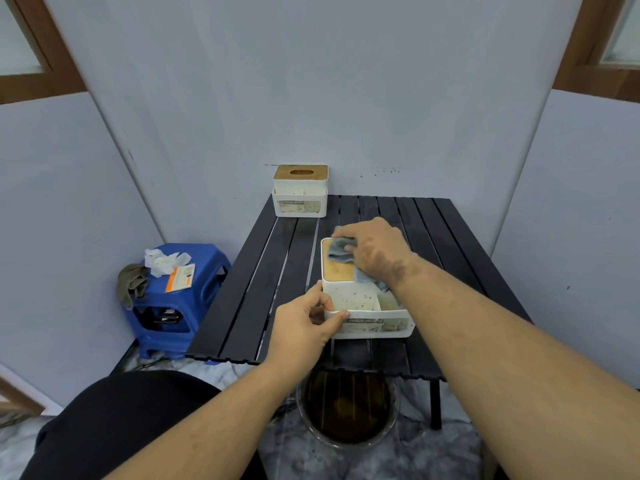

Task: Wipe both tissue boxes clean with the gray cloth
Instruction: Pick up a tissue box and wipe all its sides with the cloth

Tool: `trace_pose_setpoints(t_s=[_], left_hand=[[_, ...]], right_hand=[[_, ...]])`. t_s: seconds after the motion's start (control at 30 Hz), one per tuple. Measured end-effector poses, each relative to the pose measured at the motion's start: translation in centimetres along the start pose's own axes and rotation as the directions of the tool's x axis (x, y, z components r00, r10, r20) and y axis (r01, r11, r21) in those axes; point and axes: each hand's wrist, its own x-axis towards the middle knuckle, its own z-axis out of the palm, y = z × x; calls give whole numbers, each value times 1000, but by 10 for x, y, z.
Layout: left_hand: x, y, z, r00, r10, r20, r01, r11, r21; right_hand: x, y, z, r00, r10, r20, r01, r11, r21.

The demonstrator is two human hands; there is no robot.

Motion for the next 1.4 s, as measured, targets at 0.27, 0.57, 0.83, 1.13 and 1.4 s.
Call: trace_pose_setpoints(t_s=[0.27, 0.57, 0.83, 1.13, 1.4], left_hand=[[-1, 2, -1, 1000, 19, 21, -20, 999, 44], [-2, 5, -2, 999, 28, 34, -30, 997, 73], [-4, 9, -5, 998, 16, 65, -21, 997, 73], [-2, 9, -4, 997, -2, 72, -7, 993, 121], [12, 19, -8, 995, -95, 24, 89, 978, 187]], right_hand=[[-38, 78, -35, 999, -38, 9, 36, 990, 135], [-101, 54, -20, 997, -24, -68, 30, 995, 96], [-117, 86, -27, 984, -29, -174, 82, 950, 301], [-120, 73, -18, 982, -59, -181, 104, 963, 251], [-108, 87, -39, 996, -3, -92, 44, 895, 443]])
